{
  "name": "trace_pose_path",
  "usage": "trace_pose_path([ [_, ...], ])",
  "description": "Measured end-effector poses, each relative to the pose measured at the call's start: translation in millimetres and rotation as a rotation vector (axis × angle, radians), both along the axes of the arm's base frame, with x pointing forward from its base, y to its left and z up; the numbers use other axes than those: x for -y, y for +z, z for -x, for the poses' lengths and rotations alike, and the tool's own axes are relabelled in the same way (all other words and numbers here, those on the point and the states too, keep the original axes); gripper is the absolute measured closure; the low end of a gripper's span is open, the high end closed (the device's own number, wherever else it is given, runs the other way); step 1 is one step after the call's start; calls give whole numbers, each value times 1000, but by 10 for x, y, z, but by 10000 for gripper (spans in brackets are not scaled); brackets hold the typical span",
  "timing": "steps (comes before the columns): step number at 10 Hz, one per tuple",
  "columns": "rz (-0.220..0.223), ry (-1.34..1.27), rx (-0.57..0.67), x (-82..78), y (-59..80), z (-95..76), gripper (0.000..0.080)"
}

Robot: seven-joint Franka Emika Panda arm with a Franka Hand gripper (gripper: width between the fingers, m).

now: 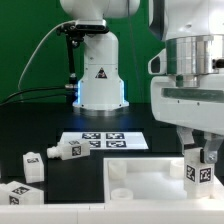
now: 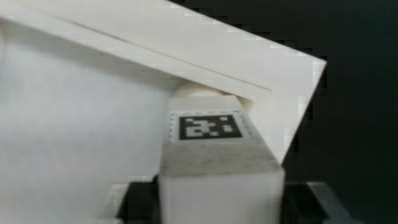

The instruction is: Assemble square table

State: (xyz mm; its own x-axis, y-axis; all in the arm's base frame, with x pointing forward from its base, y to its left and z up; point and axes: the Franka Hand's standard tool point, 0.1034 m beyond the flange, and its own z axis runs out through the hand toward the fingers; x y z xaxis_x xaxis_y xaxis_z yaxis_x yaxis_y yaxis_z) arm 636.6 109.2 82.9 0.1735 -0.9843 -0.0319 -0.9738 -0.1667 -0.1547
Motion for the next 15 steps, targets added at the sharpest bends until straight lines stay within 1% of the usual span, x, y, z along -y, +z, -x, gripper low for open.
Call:
trace_pose_path([
  [1, -44, -200, -12, -21, -4, 9, 515],
  [3, -102, -428, -9, -20, -9, 0, 515],
  [5, -100, -425, -8, -20, -6, -1, 515],
  [6, -98, -411, -8, -28, -12, 3, 398],
  [7, -66, -248, 2, -58, -24, 10, 398],
  [8, -32, -29, 18, -107, -23, 5, 263],
  [9, -1, 219, 32, -138, -22, -4, 173],
  [10, 4, 268, 35, -142, -26, 2, 173],
  [12, 28, 418, 46, -133, -29, 3, 157],
  [13, 71, 594, 54, -120, -24, -5, 151],
  [14, 134, 833, 61, -100, -12, -22, 150],
  [15, 180, 1070, 70, -45, -14, -58, 150],
])
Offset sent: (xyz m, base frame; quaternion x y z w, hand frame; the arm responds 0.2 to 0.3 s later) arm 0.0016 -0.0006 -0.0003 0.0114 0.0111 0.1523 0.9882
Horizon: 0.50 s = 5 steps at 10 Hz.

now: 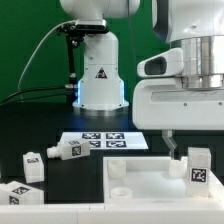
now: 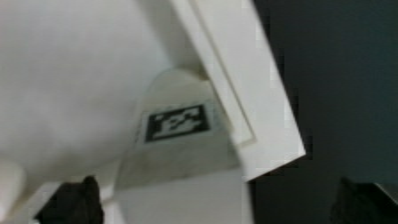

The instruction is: Assemble square table

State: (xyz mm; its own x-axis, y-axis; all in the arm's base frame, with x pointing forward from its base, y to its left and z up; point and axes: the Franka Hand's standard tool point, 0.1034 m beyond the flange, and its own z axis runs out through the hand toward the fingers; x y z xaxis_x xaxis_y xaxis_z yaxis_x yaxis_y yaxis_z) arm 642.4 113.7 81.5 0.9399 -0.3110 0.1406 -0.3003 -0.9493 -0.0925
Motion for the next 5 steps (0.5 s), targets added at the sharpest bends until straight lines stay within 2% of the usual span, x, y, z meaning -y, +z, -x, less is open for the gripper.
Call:
trace_pose_path([
  [1, 13, 48, 3, -11, -1, -5, 150],
  [2, 6, 2, 1, -13, -2, -4, 150],
  [3, 5, -8, 0, -5, -2, -5, 248],
  [4, -7, -76, -3, -7, -4, -4, 248],
  [5, -17, -160, -7, 11, -6, -8, 430],
])
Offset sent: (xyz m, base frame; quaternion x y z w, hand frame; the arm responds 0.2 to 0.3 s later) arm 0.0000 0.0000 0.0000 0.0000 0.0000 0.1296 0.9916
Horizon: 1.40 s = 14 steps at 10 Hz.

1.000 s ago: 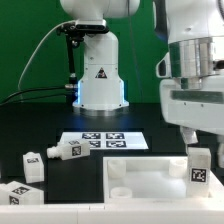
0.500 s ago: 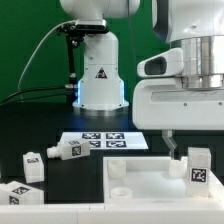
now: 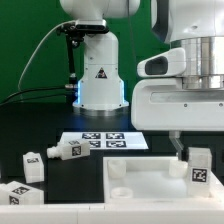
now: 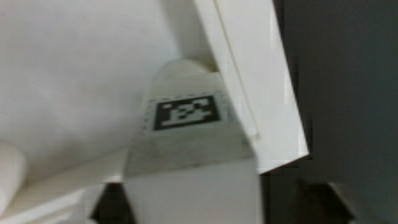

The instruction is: Assemble square table

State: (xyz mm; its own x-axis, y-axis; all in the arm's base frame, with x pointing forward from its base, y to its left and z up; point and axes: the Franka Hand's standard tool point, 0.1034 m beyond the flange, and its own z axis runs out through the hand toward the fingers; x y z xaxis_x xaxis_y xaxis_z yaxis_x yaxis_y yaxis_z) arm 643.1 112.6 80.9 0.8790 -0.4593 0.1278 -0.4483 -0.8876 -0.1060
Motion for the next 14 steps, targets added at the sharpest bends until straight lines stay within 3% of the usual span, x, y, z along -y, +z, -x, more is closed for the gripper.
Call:
trace_pose_path([
  [1, -6, -70, -2, 11, -1, -7, 498],
  [8, 1, -169, -2, 137, -2, -16, 498],
  [10, 6, -101, -11, 155, 88, -38, 498],
  [11, 3, -87, 2, 166, 167, -82, 428],
  [12, 5, -91, -1, 164, 135, -68, 244],
  [13, 5, -91, -2, 166, 129, -65, 244],
  [14, 5, -91, -2, 167, 129, -66, 179],
])
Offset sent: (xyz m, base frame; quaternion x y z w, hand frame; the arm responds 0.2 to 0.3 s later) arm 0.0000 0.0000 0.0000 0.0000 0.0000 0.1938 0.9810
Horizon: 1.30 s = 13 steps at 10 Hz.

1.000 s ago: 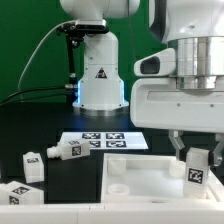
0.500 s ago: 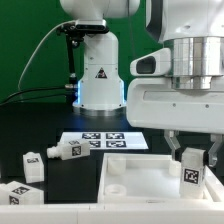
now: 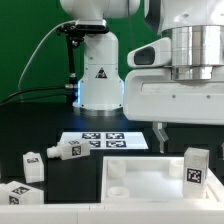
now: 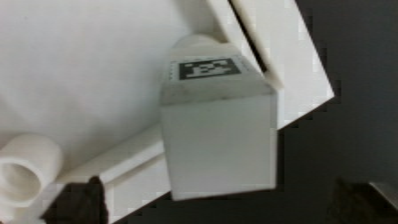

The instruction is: Assemble square table

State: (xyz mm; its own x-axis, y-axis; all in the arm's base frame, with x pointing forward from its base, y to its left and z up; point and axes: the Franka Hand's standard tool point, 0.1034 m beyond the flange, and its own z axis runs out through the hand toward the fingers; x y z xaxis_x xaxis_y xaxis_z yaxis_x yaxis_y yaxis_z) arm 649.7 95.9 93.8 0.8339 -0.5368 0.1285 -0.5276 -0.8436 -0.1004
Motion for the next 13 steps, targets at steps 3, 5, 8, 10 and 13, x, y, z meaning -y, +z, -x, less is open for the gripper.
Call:
trace_pose_path([
  [3, 4, 19, -1, 8, -8, 2, 151],
  [5, 25, 148, -5, 299, 37, -23, 150],
  [8, 67, 384, -57, 759, 39, -81, 150],
  [10, 87, 491, -55, 763, 24, -74, 150],
  [13, 97, 772, -75, 1097, -27, -17, 150],
])
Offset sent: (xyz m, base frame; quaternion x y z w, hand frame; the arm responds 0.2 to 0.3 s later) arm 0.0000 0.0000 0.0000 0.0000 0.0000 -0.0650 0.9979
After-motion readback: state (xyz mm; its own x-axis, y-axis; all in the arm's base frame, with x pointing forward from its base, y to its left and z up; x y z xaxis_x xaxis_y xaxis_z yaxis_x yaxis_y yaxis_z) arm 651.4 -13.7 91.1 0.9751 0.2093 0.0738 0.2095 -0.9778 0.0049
